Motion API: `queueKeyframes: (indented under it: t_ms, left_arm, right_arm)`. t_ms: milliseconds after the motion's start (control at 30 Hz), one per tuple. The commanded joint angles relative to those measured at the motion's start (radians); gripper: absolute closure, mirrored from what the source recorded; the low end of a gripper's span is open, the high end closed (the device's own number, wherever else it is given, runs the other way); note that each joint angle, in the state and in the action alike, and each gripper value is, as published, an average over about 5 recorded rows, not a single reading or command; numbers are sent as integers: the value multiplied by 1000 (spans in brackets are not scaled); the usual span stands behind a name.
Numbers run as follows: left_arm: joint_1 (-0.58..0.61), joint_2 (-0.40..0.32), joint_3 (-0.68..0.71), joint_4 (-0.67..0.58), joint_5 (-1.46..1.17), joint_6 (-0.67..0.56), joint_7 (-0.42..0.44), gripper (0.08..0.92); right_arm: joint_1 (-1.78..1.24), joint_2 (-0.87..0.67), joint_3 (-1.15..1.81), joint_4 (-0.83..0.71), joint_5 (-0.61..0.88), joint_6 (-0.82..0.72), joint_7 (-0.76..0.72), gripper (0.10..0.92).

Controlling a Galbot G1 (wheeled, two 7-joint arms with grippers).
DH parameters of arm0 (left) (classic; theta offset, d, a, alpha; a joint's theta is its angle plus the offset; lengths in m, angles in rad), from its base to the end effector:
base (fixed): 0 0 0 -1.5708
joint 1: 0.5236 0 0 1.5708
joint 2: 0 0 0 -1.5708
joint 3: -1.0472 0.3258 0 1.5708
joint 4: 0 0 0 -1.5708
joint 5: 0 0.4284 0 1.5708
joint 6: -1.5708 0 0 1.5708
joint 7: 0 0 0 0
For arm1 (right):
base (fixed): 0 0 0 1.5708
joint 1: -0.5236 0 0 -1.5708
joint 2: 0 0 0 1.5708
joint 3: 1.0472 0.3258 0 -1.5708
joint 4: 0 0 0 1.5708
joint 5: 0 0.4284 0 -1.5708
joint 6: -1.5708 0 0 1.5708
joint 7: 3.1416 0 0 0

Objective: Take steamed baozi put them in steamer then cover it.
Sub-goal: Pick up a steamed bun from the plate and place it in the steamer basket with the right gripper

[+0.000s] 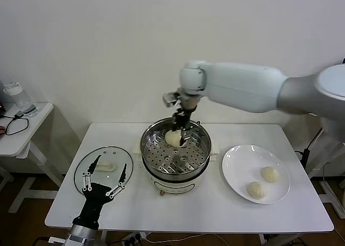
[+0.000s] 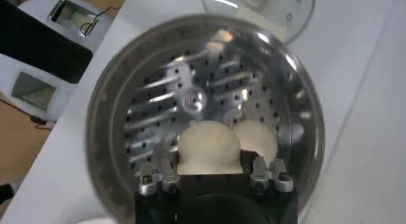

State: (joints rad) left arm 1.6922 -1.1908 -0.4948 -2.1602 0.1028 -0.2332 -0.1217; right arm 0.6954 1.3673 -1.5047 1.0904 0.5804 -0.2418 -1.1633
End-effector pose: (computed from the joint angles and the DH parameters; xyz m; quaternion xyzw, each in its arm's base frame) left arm 0.2332 0.0230 -0.2821 0.0850 0.9758 0.1747 0.1004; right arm 0.6020 0.2280 -0.0659 0.6341 -0.4094 0.5761 0.3139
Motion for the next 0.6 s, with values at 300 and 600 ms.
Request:
queueKeyframes:
  t_ms: [300, 600]
  left_arm:
    - [-2, 0, -9, 8, -2, -4, 0, 177]
    - [-2, 2, -16, 10, -2, -9, -1, 177]
  right_arm:
    - [-76, 133, -18, -75, 20, -15, 41, 372]
    - [-94, 153, -12, -99, 6, -11, 45, 371]
